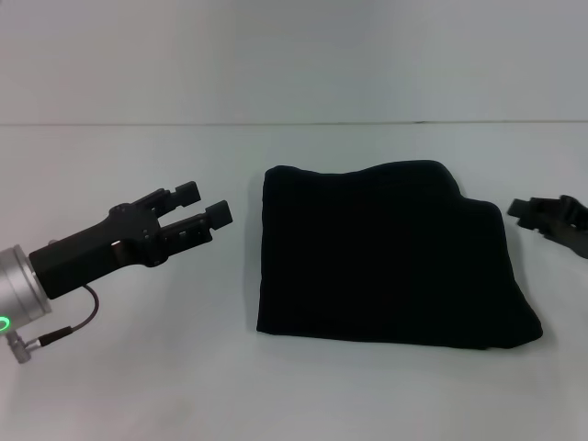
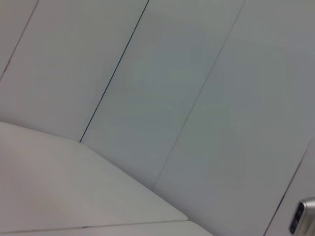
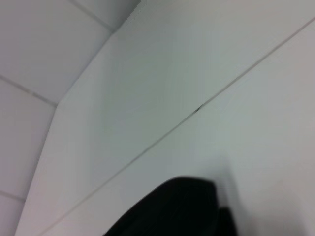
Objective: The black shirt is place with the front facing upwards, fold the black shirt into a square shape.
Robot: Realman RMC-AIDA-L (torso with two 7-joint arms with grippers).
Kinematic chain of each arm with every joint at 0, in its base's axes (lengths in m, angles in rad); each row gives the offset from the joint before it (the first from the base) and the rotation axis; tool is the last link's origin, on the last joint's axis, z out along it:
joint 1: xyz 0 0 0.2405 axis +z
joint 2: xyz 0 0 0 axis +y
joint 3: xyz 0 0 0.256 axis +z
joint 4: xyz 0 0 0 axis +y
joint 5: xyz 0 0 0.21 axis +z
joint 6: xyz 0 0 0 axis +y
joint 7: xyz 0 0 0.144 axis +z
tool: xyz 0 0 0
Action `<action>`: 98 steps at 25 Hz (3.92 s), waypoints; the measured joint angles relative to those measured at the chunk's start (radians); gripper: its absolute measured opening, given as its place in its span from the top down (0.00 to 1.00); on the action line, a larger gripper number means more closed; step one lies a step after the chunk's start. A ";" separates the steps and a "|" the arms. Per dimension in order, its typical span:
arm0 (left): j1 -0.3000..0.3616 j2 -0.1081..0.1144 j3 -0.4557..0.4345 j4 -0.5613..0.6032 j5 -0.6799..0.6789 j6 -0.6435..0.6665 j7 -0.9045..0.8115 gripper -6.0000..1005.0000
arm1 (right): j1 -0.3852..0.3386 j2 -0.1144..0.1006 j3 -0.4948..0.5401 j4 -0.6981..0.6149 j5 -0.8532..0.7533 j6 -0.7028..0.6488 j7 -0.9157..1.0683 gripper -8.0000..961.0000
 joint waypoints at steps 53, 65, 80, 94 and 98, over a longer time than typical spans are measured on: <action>-0.274 0.062 0.350 -0.022 0.298 -0.476 -1.075 0.14 | -0.209 0.119 0.037 -0.067 -0.016 -0.326 -1.292 0.05; -0.289 0.009 0.397 -0.026 0.301 -0.535 -1.071 0.14 | -0.210 0.120 0.036 -0.046 -0.019 -0.329 -1.288 0.05; -0.321 -0.030 0.425 -0.025 0.292 -0.574 -1.035 0.18 | -0.210 0.120 0.036 -0.041 -0.019 -0.329 -1.286 0.05; -0.331 -0.033 0.417 -0.024 0.291 -0.593 -1.034 0.74 | -0.210 0.120 0.044 -0.040 -0.015 -0.329 -1.286 0.05; -0.349 -0.035 0.416 -0.023 0.289 -0.624 -1.032 0.82 | -0.210 0.120 0.047 -0.040 -0.013 -0.329 -1.286 0.05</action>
